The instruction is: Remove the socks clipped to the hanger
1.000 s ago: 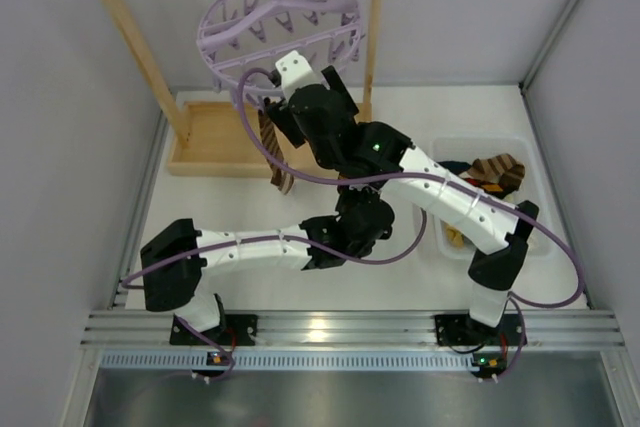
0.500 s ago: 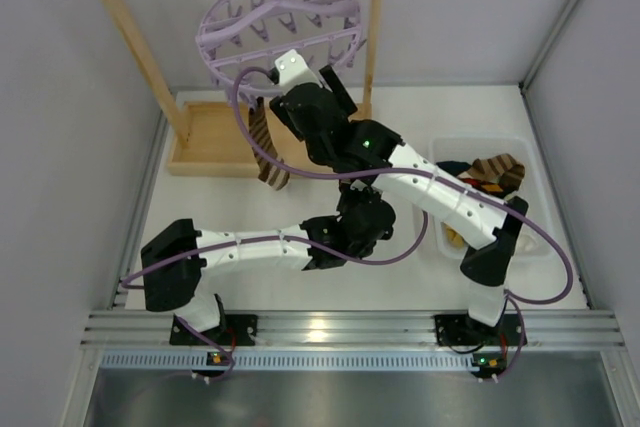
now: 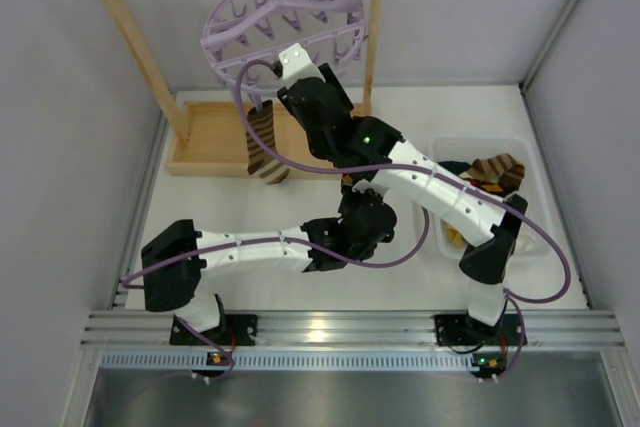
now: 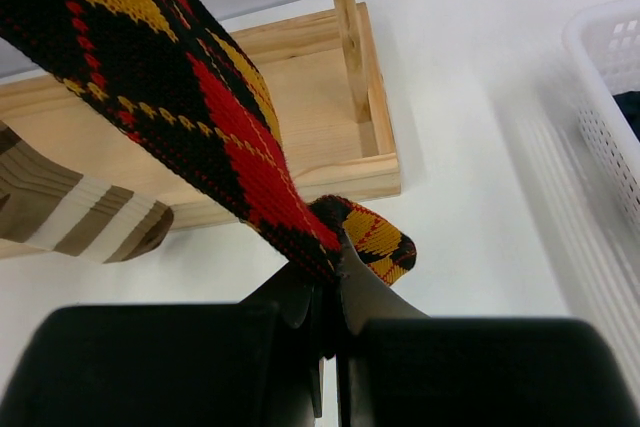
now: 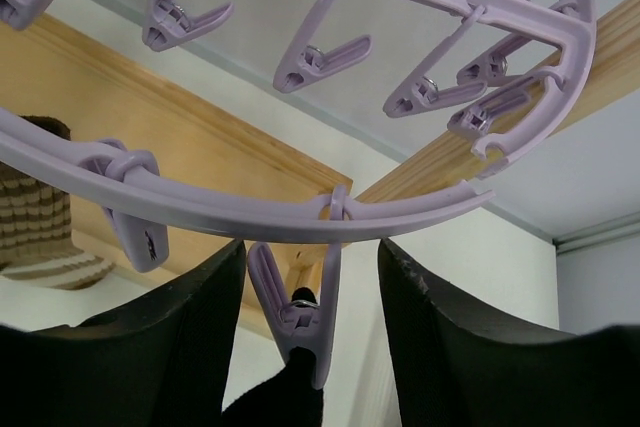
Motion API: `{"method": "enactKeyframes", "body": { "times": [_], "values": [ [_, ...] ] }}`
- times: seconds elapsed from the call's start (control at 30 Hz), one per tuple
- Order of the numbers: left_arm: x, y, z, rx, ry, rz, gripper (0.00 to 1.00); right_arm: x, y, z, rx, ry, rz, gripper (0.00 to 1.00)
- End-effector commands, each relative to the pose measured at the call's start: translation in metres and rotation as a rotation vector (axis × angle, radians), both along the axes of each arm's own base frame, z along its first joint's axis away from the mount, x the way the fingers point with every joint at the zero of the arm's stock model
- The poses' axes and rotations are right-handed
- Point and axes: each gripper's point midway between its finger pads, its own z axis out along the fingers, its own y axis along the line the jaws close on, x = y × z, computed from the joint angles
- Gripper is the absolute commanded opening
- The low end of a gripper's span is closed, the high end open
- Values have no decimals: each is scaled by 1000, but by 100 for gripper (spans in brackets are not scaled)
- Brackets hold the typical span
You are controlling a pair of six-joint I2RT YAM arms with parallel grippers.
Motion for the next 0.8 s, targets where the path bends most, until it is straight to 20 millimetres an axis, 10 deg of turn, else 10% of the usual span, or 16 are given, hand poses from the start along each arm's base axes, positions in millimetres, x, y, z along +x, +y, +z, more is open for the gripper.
{"method": "enactKeyframes", "body": {
  "times": [0.0,0.17,0.63,0.77],
  "values": [
    [-2,-9,10,-43,-11,-12,0,5,3,22,81,-46,-4,52],
    [-2,-9,7,-43,-8,-10,0,5,6,18,89,-38,1,25],
    [-28,-10,-21,-149,95,-139,0,-3,6,22,160,-32,27,22],
    [-47,-5,-22,-180,116,-202,0,-8,5,22,178,-17,53,36]
  ]
}}
